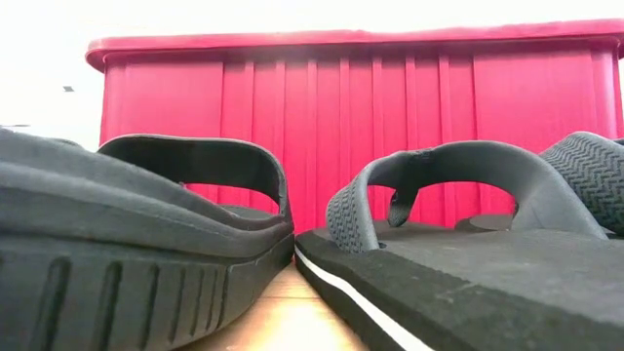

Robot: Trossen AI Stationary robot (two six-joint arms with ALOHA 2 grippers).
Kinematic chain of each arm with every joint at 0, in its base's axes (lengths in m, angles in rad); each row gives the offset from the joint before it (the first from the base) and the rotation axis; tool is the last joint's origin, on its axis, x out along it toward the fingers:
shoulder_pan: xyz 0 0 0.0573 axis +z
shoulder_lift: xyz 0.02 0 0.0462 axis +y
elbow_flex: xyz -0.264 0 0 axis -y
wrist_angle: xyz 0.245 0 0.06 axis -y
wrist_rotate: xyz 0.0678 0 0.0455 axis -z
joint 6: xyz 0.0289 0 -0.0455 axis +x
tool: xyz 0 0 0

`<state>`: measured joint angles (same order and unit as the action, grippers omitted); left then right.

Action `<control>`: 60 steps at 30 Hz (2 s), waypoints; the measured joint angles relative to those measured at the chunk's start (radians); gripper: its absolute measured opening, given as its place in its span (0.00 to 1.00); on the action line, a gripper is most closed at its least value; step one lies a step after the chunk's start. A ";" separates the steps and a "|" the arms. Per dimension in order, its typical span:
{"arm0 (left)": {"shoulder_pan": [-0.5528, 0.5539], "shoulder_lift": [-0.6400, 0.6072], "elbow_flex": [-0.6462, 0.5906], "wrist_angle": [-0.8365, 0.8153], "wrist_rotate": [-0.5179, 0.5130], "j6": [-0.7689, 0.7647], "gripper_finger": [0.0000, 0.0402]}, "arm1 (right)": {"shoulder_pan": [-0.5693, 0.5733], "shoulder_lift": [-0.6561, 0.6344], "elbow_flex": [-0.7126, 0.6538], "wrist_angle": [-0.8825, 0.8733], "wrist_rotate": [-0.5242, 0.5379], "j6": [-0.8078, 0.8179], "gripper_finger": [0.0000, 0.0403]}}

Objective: Pick and place slides into bin
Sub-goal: Put the left black slide into the bin

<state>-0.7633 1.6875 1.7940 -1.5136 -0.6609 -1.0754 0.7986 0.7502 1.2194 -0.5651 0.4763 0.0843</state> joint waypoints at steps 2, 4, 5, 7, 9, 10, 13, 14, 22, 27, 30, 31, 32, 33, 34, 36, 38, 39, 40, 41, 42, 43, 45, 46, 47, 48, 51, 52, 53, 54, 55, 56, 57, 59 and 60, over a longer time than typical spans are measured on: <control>-0.045 0.000 -0.042 0.004 0.044 -0.066 0.34 | 0.000 0.000 0.000 0.003 -0.009 0.000 0.29; -0.087 0.000 -0.098 0.027 0.080 -0.115 0.34 | 0.000 0.000 0.000 0.016 -0.010 0.001 0.29; -0.105 0.001 -0.128 0.050 0.093 -0.127 0.34 | 0.000 0.000 0.000 0.022 -0.010 0.005 0.29; -0.134 0.002 -0.191 0.100 0.103 -0.134 0.34 | 0.000 0.000 0.000 0.023 -0.010 0.011 0.29; -0.151 0.002 -0.251 0.167 0.107 -0.135 0.34 | 0.000 0.000 0.000 0.023 -0.010 0.010 0.29; -0.155 0.002 -0.283 0.205 0.112 -0.135 0.34 | 0.000 0.000 0.000 0.023 -0.010 0.009 0.29; -0.159 0.002 -0.363 0.308 0.149 -0.107 0.34 | 0.000 0.000 0.000 0.023 -0.010 0.009 0.29; -0.159 0.002 -0.385 0.331 0.163 -0.094 0.34 | 0.000 0.000 0.000 0.023 -0.010 0.009 0.29; -0.125 0.002 -0.519 0.380 0.161 -0.055 0.34 | 0.000 0.000 0.000 0.008 -0.010 -0.003 0.29; -0.107 0.002 -0.604 0.570 0.202 -0.007 0.34 | 0.000 0.000 0.000 0.005 -0.010 -0.001 0.29; -0.107 0.002 -0.646 0.683 0.212 0.000 0.34 | 0.000 0.000 0.000 0.005 -0.010 0.000 0.29; -0.106 0.002 -0.657 0.694 0.212 0.000 0.34 | 0.000 0.000 0.000 0.005 -0.010 0.000 0.29; -0.104 0.002 -0.666 0.699 0.212 0.000 0.34 | 0.000 0.000 0.000 0.005 -0.010 -0.001 0.29; -0.102 0.002 -0.673 0.705 0.211 -0.001 0.34 | 0.000 -0.002 0.000 0.005 -0.010 -0.006 0.29; -0.101 0.002 -0.679 0.708 0.211 -0.004 0.34 | 0.000 -0.003 0.000 0.005 -0.010 -0.017 0.29; -0.100 0.001 -0.694 0.711 0.206 -0.001 0.34 | 0.000 -0.006 0.000 0.005 -0.009 -0.032 0.29; -0.100 0.001 -0.706 0.713 0.203 0.020 0.34 | 0.000 -0.010 0.000 0.006 -0.009 -0.048 0.29; -0.099 0.001 -0.710 0.713 0.201 0.028 0.34 | 0.000 -0.013 0.000 0.007 -0.009 -0.049 0.29; -0.098 0.000 -0.711 0.710 0.198 0.034 0.34 | 0.000 -0.015 0.000 0.007 -0.008 -0.051 0.29; -0.097 0.000 -0.711 0.708 0.196 0.039 0.34 | 0.000 -0.017 0.000 0.007 -0.009 -0.050 0.29; -0.096 0.000 -0.711 0.710 0.194 0.051 0.34 | 0.000 -0.020 0.000 0.007 -0.008 -0.046 0.29; -0.096 0.000 -0.711 0.712 0.193 0.065 0.34 | 0.000 -0.022 0.000 0.007 -0.008 -0.044 0.29; -0.096 0.000 -0.711 0.716 0.194 0.093 0.34 | 0.000 -0.026 0.000 0.008 -0.008 -0.042 0.29; -0.096 0.000 -0.712 0.720 0.200 0.105 0.34 | 0.000 -0.027 0.000 0.008 -0.008 -0.042 0.29; -0.096 0.000 -0.712 0.723 0.206 0.115 0.34 | 0.000 -0.028 0.000 0.008 -0.008 -0.041 0.29; -0.096 0.000 -0.710 0.723 0.208 0.123 0.34 | 0.000 -0.029 0.000 0.008 -0.008 -0.041 0.29; -0.094 0.001 -0.694 0.715 0.215 0.152 0.34 | 0.000 -0.030 0.000 0.008 -0.007 -0.041 0.29; -0.093 0.001 -0.683 0.700 0.219 0.155 0.34 | 0.000 -0.030 0.000 0.008 -0.007 -0.041 0.29; -0.093 0.002 -0.669 0.682 0.225 0.155 0.34 | 0.000 -0.030 0.000 0.008 -0.007 -0.041 0.29; -0.093 0.002 -0.652 0.661 0.230 0.155 0.34 | 0.000 -0.030 0.000 0.008 -0.007 -0.041 0.29; -0.093 0.002 -0.633 0.639 0.236 0.155 0.34 | 0.000 -0.030 0.000 0.008 -0.007 -0.041 0.29; -0.093 0.002 -0.615 0.624 0.238 0.154 0.34 | 0.000 -0.030 0.000 0.008 -0.007 -0.040 0.29; -0.095 0.002 -0.600 0.618 0.238 0.153 0.34 | 0.000 -0.030 0.000 0.008 -0.007 -0.040 0.29; -0.101 0.002 -0.575 0.618 0.239 0.154 0.34 | 0.000 -0.030 0.000 0.008 -0.007 -0.041 0.29; -0.105 0.002 -0.563 0.618 0.243 0.155 0.34 | 0.000 -0.030 0.000 0.008 -0.007 -0.040 0.29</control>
<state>-0.8685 1.6894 1.2306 -0.8951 -0.4176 -0.9207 0.7986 0.7204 1.2194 -0.5575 0.4698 0.0441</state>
